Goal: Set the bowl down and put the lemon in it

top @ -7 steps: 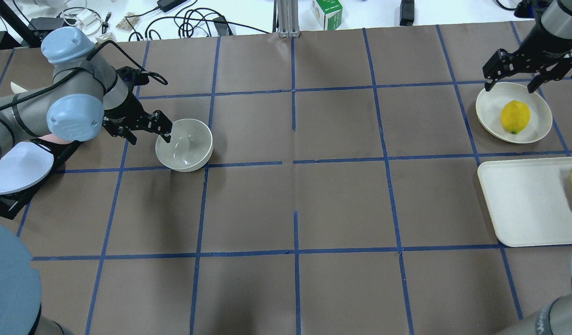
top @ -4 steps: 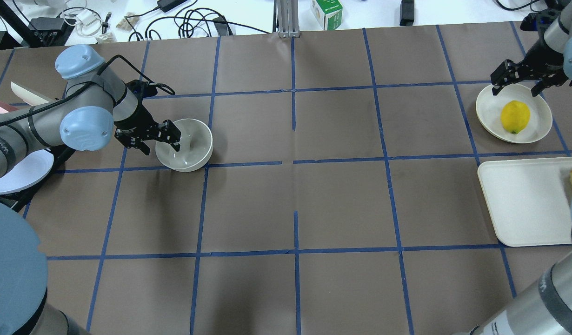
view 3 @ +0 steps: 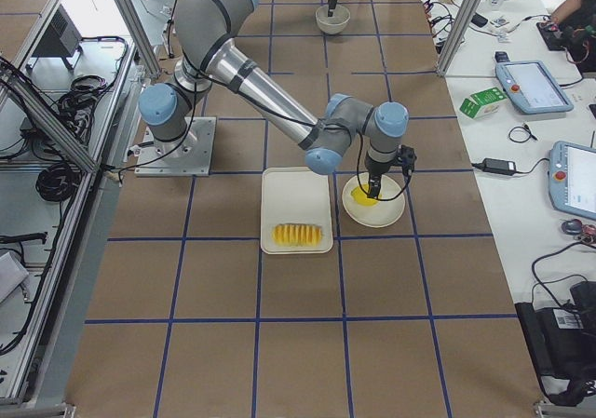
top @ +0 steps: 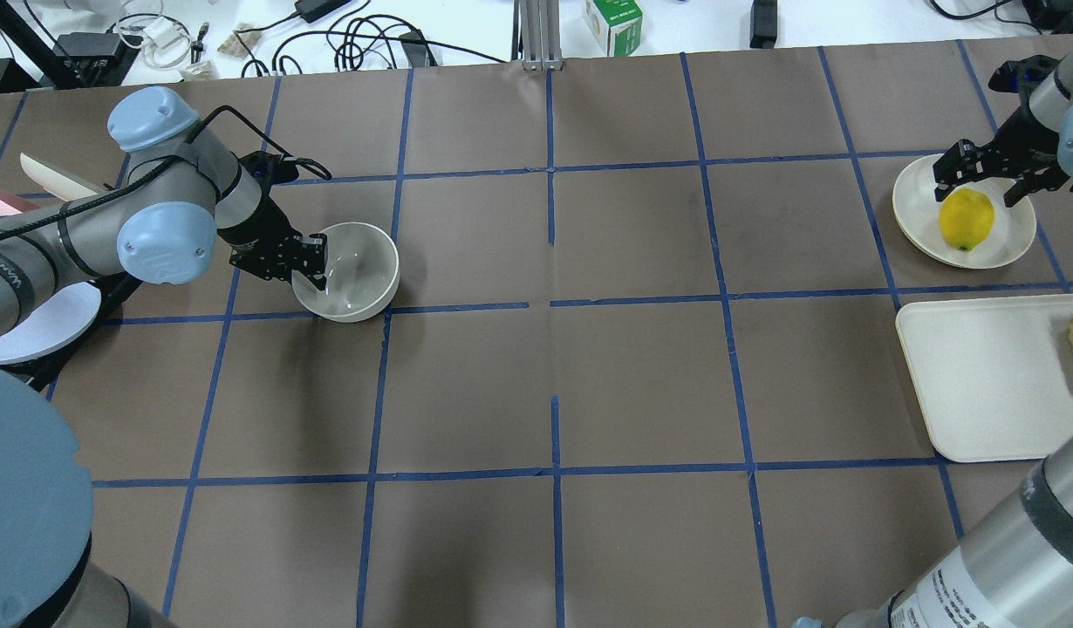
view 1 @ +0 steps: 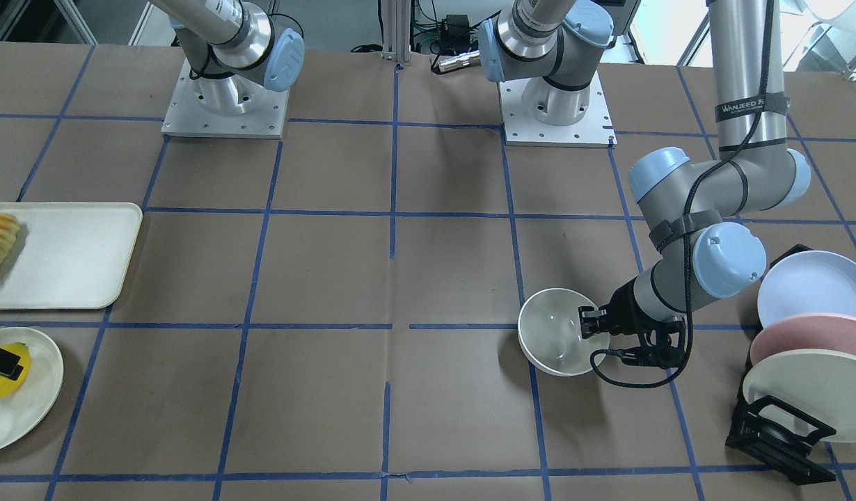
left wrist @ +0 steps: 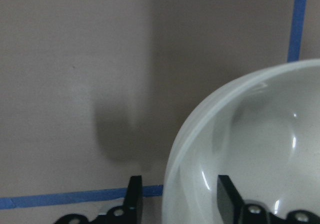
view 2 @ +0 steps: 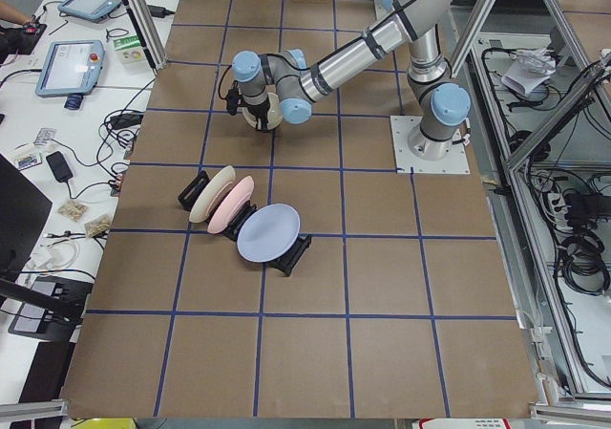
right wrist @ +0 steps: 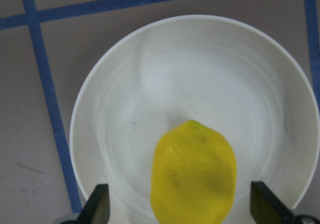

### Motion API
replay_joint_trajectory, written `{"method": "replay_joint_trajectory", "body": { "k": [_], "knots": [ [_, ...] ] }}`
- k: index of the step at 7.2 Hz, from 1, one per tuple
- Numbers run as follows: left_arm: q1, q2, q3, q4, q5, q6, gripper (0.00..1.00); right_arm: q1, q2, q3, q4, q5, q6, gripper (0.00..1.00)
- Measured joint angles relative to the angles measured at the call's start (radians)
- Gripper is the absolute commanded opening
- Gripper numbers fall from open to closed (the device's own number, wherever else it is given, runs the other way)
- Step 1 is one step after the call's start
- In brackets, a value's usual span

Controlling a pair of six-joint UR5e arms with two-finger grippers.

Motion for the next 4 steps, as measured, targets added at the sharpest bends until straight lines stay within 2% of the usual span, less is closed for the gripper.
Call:
{"method": "replay_joint_trajectory", "body": {
  "k": [3,4],
  "knots": [
    [-0.001,0.009,0.01,-0.005,0.0,-0.01,0.0,-0.002,0.031,0.002,-0.011,-0.009,0.002,1.0],
    [-0.01,0.027,0.02,-0.021,-0.001,-0.023,0.0,-0.002,0.037,0.002,-0.012,-0.012,0.001,0.68]
  ]
}}
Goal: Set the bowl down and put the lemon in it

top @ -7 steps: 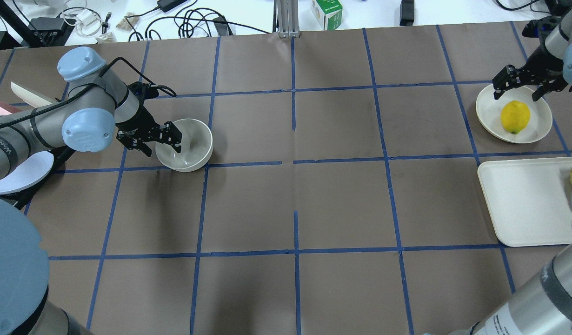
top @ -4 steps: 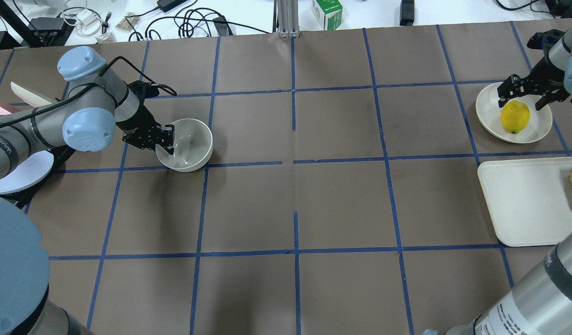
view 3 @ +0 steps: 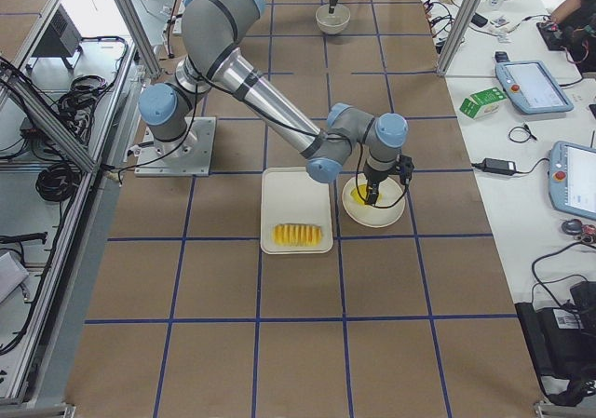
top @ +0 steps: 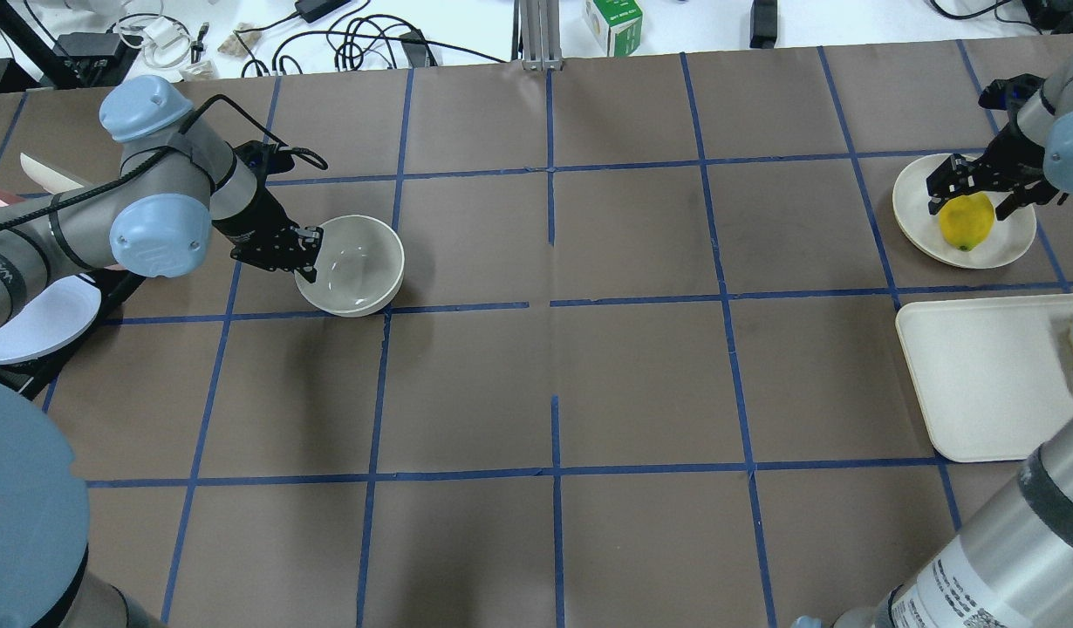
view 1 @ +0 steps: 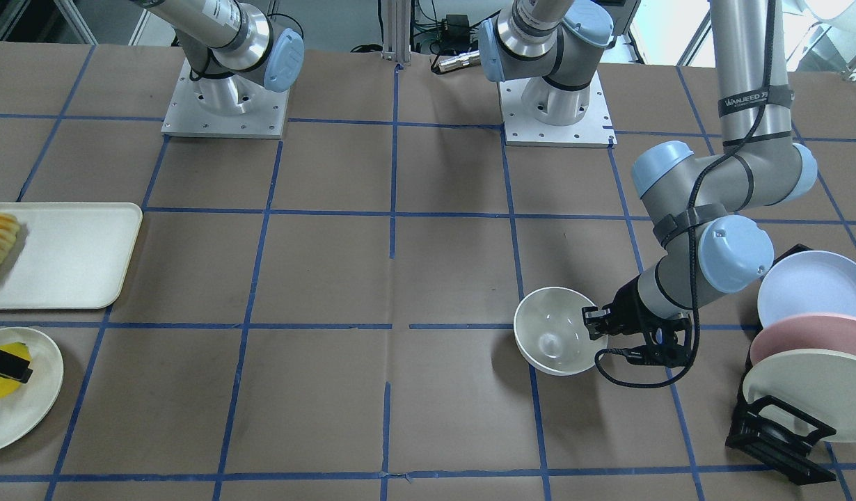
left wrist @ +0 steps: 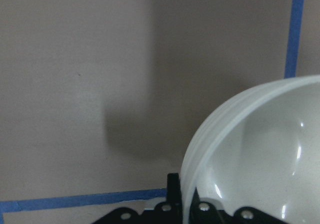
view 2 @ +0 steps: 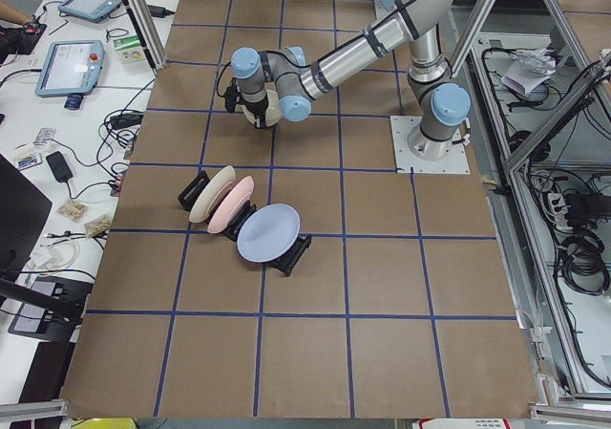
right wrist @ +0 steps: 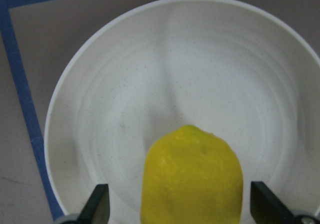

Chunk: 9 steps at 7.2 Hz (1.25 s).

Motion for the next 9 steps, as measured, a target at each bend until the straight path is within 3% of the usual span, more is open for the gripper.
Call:
{"method": "replay_joint_trajectory", "body": {
  "k": [1,2,5,7,9],
  "knots": [
    [-0.014,0.022,0.006,-0.024,-0.028,-0.011,0.0,0.0,0.003,0.0,0.0,-0.001,0.0,0.09],
    [-0.043,0.042,0.005,-0.045,-0.088,-0.029,0.0,0.0,0.004,-0.002,0.001,-0.001,0.001,0.0],
    [-0.257,0.038,0.003,0.032,-0.148,-0.269,0.0,-0.01,-0.01,-0.01,0.027,-0.003,-0.001,0.0],
    [-0.372,0.01,-0.004,0.112,-0.111,-0.41,0.0,-0.01,-0.074,-0.015,0.093,0.005,0.004,0.0],
    [-0.413,-0.012,-0.006,0.131,-0.05,-0.443,0.0,0.005,-0.147,-0.014,0.171,0.02,0.008,0.0]
  ]
}}
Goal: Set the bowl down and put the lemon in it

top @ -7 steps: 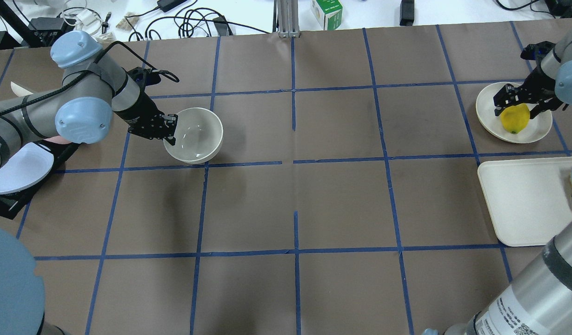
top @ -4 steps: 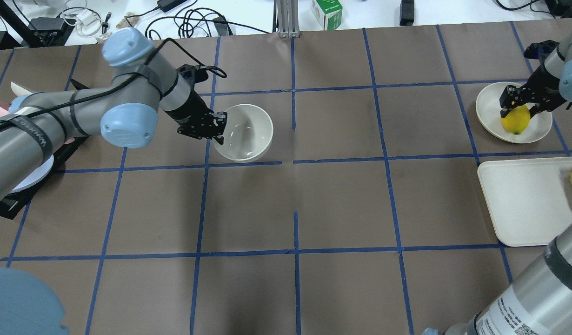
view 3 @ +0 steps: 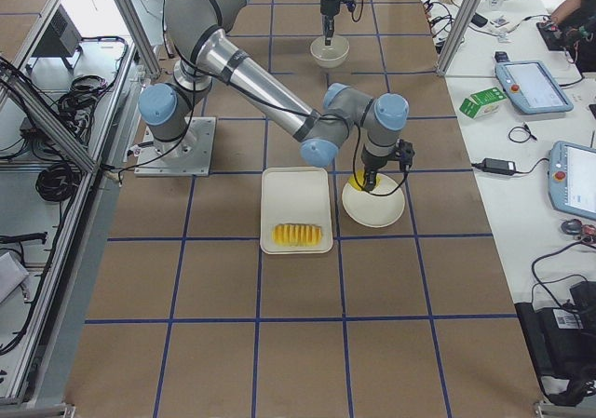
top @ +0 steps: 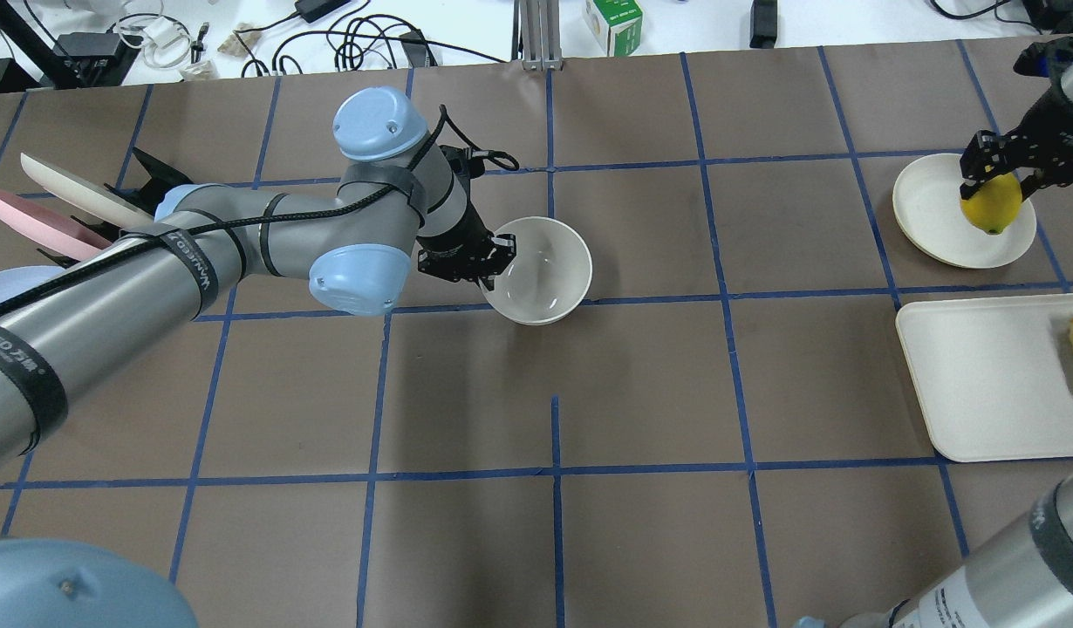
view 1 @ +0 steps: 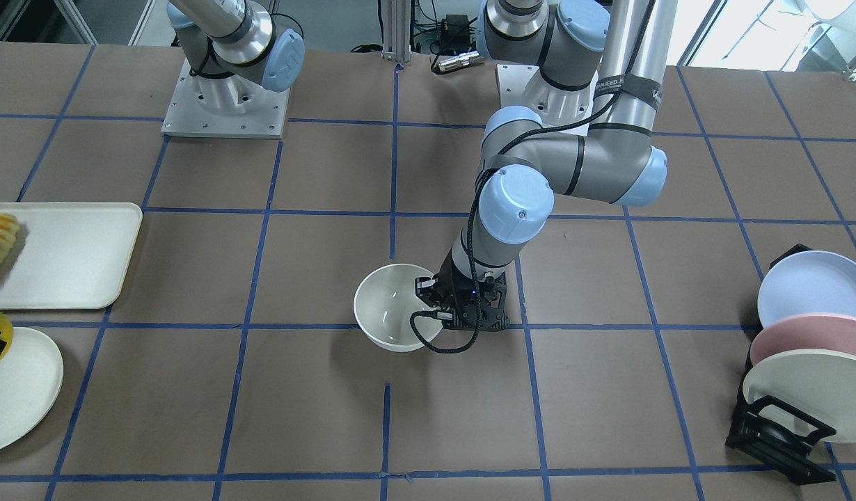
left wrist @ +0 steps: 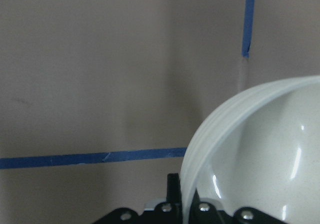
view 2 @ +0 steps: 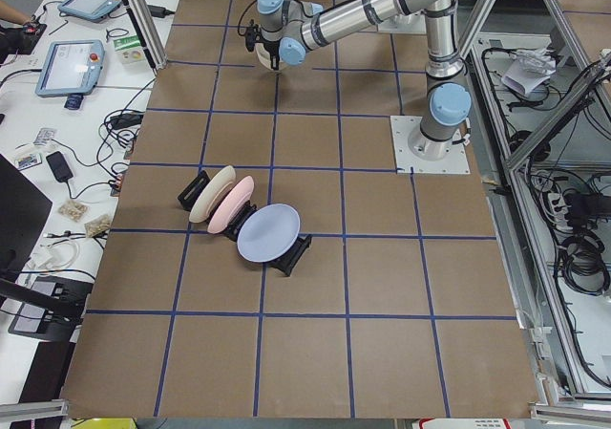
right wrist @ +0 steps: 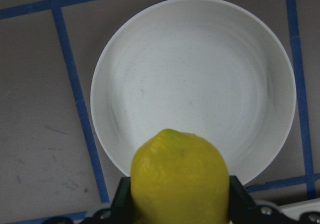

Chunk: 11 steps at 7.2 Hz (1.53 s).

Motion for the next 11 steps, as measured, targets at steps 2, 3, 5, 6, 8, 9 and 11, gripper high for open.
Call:
{"method": "replay_joint_trajectory", "body": {
  "k": [2,3,5,6,8,9,11],
  "knots": [
    [-0.009,-0.025,-0.001,0.005,0.001,-0.004,0.0,0.06,-0.07,0.0,0.071,0.023,0.028,0.0],
    [-0.011,-0.033,-0.001,0.006,-0.013,-0.002,0.44,0.104,-0.104,0.0,0.106,0.027,0.069,0.0],
    [-0.012,-0.037,0.002,0.005,-0.023,-0.002,0.77,0.21,-0.156,0.001,0.152,0.028,0.168,0.0],
    [-0.004,-0.026,0.012,0.001,-0.02,0.006,0.78,0.264,-0.17,0.002,0.163,0.029,0.213,0.0],
    [0.041,0.04,0.076,-0.143,0.003,0.048,0.78,0.379,-0.185,0.002,0.174,0.031,0.291,0.0],
    [0.069,0.084,0.142,-0.279,0.039,0.106,0.78,0.427,-0.187,0.002,0.173,0.032,0.336,0.0],
    [0.156,0.17,0.268,-0.541,0.105,0.249,0.79,0.536,-0.18,0.003,0.151,0.051,0.454,0.0]
  ]
}}
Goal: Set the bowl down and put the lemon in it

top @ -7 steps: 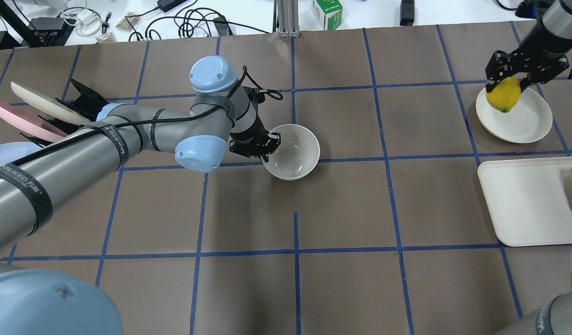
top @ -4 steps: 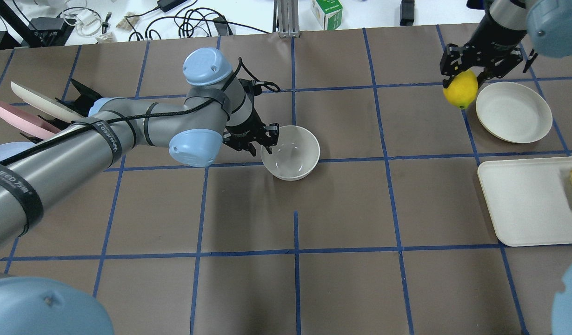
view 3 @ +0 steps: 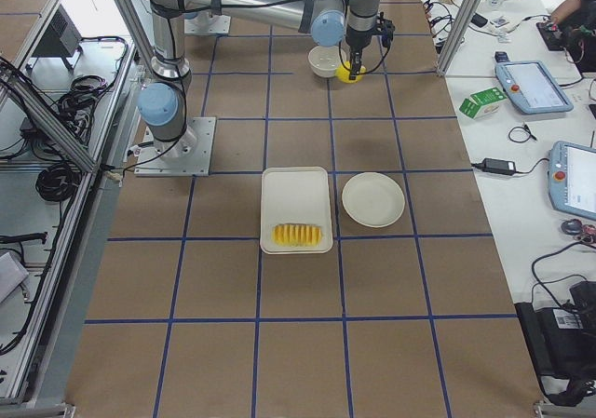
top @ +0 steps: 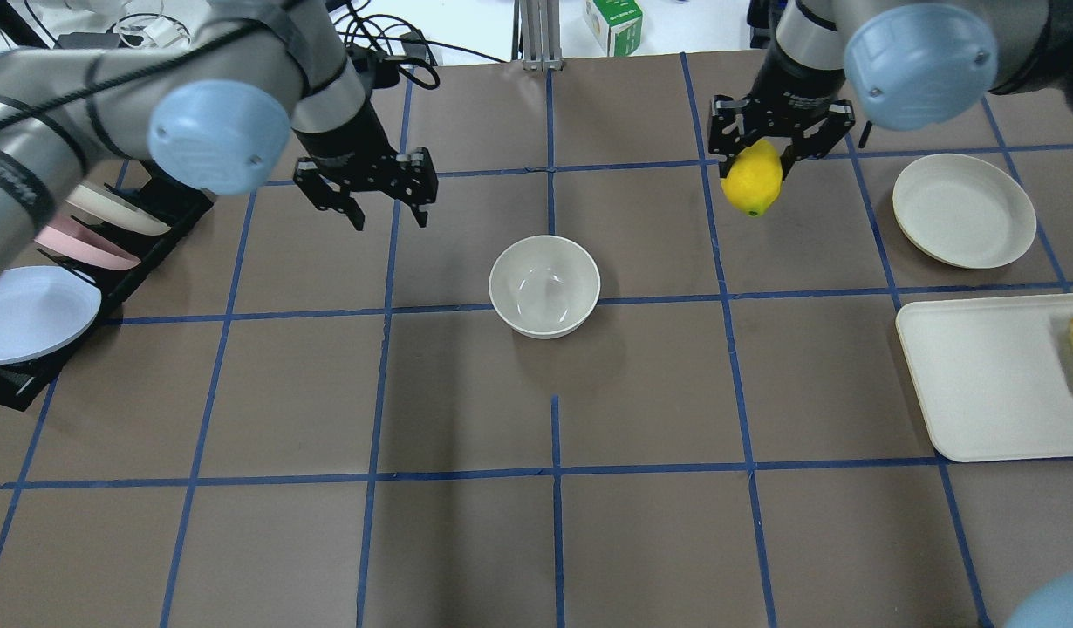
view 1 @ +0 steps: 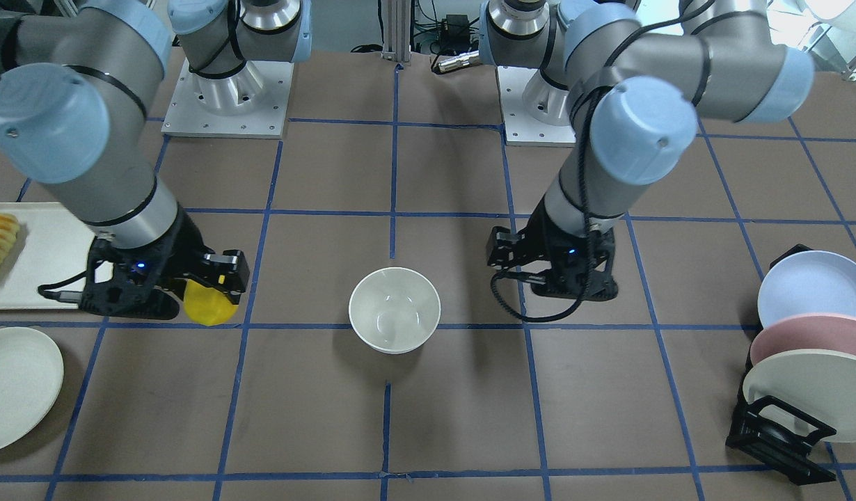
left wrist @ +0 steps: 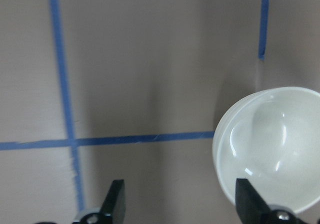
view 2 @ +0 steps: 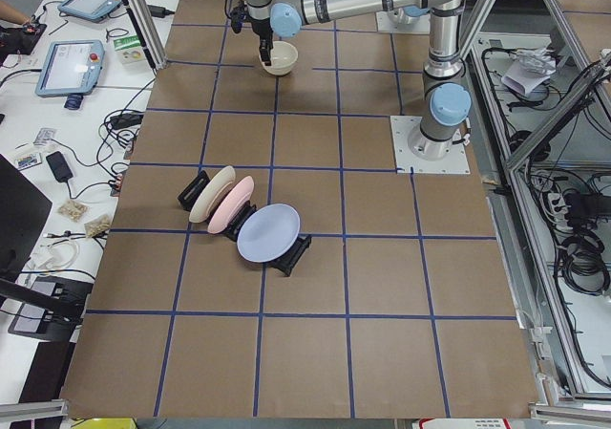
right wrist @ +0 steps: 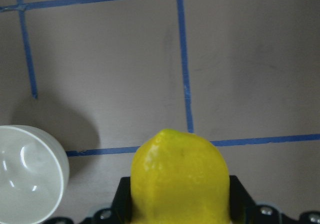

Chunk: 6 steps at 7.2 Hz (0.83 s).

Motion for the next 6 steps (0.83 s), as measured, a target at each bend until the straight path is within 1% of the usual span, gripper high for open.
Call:
{"method": "replay_joint_trajectory", "body": {
  "k": [2,3,4,6],
  "knots": [
    [0.076,0.092,0.047,-0.154,0.058,0.079,0.79,0.1,0.037,0.005,-0.067,0.041,0.104,0.0],
    [0.084,0.131,0.05,-0.194,0.081,0.072,0.79,0.152,0.063,0.006,-0.108,0.044,0.142,0.0],
    [0.076,0.158,0.042,-0.207,0.085,0.051,0.79,0.2,0.095,0.006,-0.159,0.042,0.186,0.0],
    [0.045,0.169,0.029,-0.194,0.085,0.028,0.79,0.276,0.147,0.01,-0.221,0.036,0.241,0.0]
  ]
}}
